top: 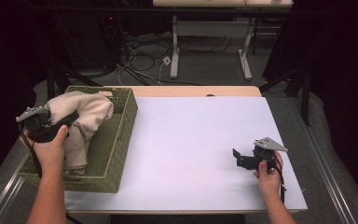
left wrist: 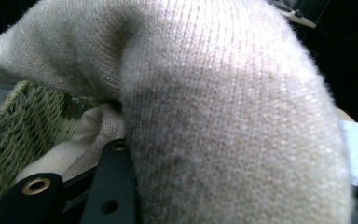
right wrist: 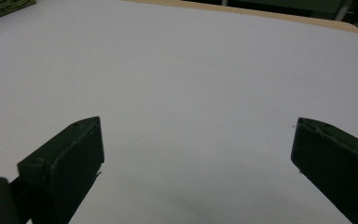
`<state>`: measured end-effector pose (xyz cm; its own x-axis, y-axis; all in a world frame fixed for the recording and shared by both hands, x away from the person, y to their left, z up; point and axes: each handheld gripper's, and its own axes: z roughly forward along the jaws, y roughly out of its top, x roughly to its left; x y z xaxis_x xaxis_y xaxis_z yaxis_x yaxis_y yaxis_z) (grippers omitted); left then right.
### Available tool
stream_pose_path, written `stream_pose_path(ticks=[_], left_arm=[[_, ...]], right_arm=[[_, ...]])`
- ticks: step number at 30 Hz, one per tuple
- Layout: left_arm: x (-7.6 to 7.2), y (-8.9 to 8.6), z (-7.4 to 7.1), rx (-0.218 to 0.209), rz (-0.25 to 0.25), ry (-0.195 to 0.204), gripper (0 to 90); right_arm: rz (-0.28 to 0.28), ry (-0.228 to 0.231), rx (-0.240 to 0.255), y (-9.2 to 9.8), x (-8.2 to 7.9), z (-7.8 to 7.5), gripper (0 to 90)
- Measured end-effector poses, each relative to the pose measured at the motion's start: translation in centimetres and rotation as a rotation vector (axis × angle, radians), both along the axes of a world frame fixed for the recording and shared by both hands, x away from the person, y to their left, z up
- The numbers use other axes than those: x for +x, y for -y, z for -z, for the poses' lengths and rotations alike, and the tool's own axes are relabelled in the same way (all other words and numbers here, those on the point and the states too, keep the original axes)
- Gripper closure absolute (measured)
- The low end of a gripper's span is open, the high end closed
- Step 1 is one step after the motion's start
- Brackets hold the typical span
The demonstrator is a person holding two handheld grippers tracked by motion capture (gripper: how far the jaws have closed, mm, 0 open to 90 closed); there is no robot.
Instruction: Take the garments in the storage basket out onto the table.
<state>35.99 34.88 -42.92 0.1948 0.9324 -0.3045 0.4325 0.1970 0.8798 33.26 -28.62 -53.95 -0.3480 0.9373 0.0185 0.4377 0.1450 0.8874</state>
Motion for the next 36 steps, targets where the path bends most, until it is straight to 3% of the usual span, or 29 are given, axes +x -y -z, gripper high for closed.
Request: stream_pose_path(ticks=[14,36], left_arm=[[-1.1,0.2,-2.8,0.030,0.002,0.062,61.1],[-2.8,1.2,-5.8,0.029,0.042,0.142,61.2]], right_arm=[[0.003,0.007,0.002,0.1,0.0,-0.1,2.3],[0.006,0.008,0.005,0.1,-0.1,-0.1,2.3]])
